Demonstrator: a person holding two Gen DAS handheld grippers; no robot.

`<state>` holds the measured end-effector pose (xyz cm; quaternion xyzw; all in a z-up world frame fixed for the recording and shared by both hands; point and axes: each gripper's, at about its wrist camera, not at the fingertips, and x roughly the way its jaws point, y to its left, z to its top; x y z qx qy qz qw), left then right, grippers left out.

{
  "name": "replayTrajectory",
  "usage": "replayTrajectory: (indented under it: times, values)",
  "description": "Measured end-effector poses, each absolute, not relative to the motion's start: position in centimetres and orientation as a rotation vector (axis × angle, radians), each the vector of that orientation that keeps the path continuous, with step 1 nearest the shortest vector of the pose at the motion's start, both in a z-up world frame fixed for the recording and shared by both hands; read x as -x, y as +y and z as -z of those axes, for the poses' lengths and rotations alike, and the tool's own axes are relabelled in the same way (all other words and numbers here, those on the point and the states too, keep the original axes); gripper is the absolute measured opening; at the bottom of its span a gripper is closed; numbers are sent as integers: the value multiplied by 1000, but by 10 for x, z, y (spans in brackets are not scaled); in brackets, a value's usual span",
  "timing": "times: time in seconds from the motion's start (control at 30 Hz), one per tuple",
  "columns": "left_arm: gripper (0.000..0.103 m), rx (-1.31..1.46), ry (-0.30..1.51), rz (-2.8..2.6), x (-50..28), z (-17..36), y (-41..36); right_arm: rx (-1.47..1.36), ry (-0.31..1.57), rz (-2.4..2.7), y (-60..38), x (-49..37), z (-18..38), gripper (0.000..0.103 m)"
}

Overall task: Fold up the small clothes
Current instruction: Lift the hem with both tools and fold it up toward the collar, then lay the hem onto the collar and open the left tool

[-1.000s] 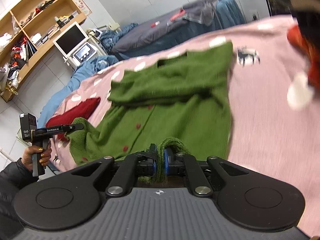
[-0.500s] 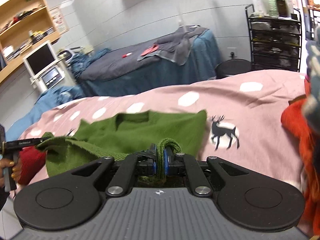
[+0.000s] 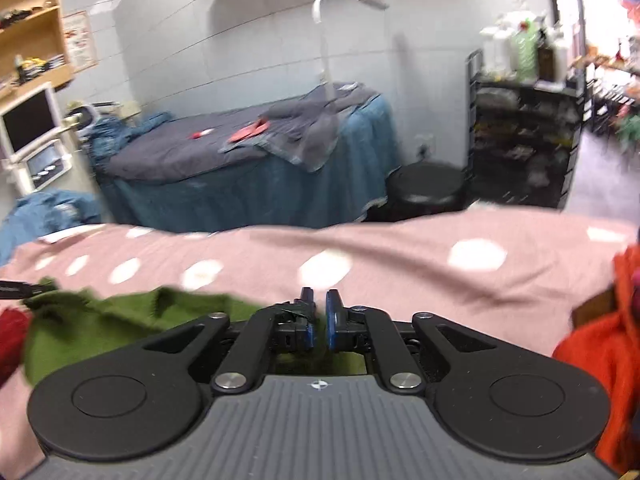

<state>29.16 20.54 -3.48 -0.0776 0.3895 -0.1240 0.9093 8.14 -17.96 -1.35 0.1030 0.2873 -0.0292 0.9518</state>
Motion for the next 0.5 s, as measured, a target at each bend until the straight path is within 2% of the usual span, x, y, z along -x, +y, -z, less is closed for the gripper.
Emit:
replayTrajectory:
  times: [0.17, 0.23, 0.33, 0.37, 0.5]
  values:
    - [15, 96, 863, 221, -317, 55, 186, -325, 644, 101, -199, -104, 27, 1]
    - [15, 73, 883, 210, -322, 64, 181, -375, 680, 50, -196, -102, 35, 10]
    - [17, 59, 903, 199, -327, 75, 178, -321, 702, 28, -182, -94, 46, 45]
    - [17, 55, 904, 198, -327, 77, 178, -300, 712, 15, -180, -93, 49, 61]
    - [17, 78, 916, 193, -330, 79, 180, -276, 747, -19, -176, -98, 62, 64]
